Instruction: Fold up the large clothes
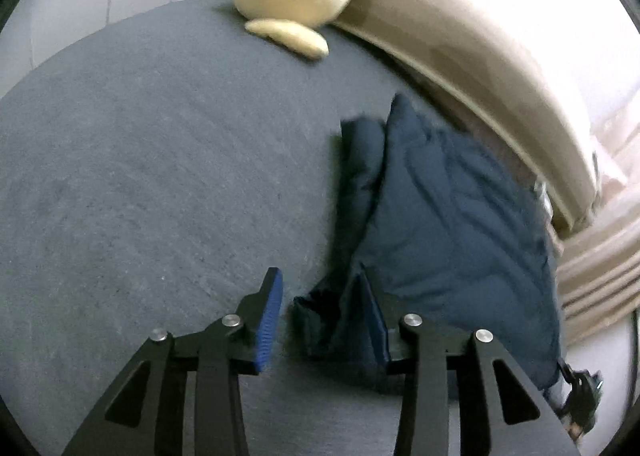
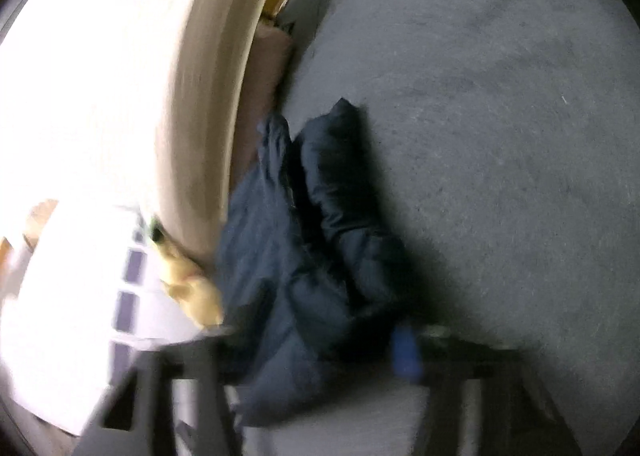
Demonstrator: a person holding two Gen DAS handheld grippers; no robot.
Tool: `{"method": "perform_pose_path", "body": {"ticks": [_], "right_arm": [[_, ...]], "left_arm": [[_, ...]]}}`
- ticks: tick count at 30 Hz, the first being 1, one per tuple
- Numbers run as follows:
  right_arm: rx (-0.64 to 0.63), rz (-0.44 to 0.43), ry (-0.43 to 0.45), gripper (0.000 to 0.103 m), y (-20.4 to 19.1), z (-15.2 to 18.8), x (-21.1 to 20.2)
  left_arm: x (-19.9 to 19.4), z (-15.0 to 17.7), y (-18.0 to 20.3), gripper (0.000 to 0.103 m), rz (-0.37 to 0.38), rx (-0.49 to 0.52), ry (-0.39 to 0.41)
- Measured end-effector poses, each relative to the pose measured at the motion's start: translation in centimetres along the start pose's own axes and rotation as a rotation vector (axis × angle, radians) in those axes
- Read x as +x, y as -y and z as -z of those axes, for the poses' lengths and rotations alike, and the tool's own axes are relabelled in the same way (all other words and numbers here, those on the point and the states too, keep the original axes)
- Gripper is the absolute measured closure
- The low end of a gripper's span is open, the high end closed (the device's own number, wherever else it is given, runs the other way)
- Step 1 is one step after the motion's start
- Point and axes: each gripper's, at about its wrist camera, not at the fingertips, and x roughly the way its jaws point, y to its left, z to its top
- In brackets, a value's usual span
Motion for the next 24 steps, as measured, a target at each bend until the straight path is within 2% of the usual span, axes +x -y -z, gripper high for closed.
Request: {"method": "perform_pose_path", "body": {"ticks": [1, 2, 4, 6, 8, 9, 10, 12, 13, 14, 15, 16, 17, 18, 21, 24], "right_arm": [[0.002, 0.018, 0.003, 0.077, 0.1, -0.1, -0.1], [0.010, 0.008, 0.009, 0.078, 0.3, -0.1, -0.4], [0.009, -0.028, 0.018, 0.078, 0.4, 0.0, -0.4], [0.125, -0.111, -0.012, 0.073, 3.5, -0.1, 0.1], [0.306, -0.257, -0.031, 0.070, 7.0, 0.1, -0.4], [0.277, -0.247, -0.026, 0.070, 6.5, 0.1, -1.0], [0.234, -0.221, -0.019, 0.069, 6.0, 0.2, -1.6], [0.121, -0.116, -0.011, 0.063, 4.1, 0.2, -3.1], [0.063, -0.060, 0.002, 0.058, 3.1, 0.2, -3.8], [-0.029, 0.027, 0.029, 0.047, 1.4, 0.4, -4.8], [-0.096, 0.089, 0.053, 0.042, -0.4, 0.8, -4.9], [-0.178, 0.159, 0.086, 0.036, -2.1, 1.4, -5.4], [-0.294, 0.247, 0.132, 0.035, -4.3, 2.2, -5.9], [-0.363, 0.281, 0.154, 0.035, -5.9, 3.1, -5.8], [-0.553, 0.331, 0.191, 0.034, -9.6, 5.6, -5.4], [-0.632, 0.345, 0.167, 0.034, -10.8, 7.5, -4.3]], "left_arm": [[0.4, 0.0, 0.0, 0.088, 0.006, 0.004, -0.016], [1.0, -0.1, 0.0, 0.091, 0.006, 0.000, -0.031], [1.5, -0.3, 0.1, 0.091, -0.006, 0.007, -0.023], [2.2, -0.4, 0.3, 0.090, 0.004, 0.006, -0.032], [1.7, -0.7, -0.1, 0.088, 0.025, -0.018, -0.028], [1.0, -0.7, -0.5, 0.088, 0.014, -0.017, -0.020], [0.3, -0.9, -0.6, 0.087, -0.025, -0.007, -0.002], [-0.7, -1.1, -0.5, 0.062, -0.079, -0.006, 0.007], [-1.1, -1.1, -0.4, 0.056, -0.089, -0.005, 0.011], [-1.7, -1.1, -0.1, 0.045, -0.113, 0.007, 0.025], [-2.3, -0.9, 0.3, 0.037, -0.136, 0.025, 0.042], [-2.9, -0.7, 0.9, 0.034, -0.158, 0.049, 0.059], [-3.4, -0.5, 1.3, 0.033, -0.176, 0.069, 0.071], [-3.7, -0.4, 1.5, 0.033, -0.184, 0.086, 0.068], [-4.2, 0.3, 2.2, 0.033, -0.163, 0.102, 0.049], [-4.4, 0.8, 2.7, 0.033, -0.149, 0.111, 0.039]]}}
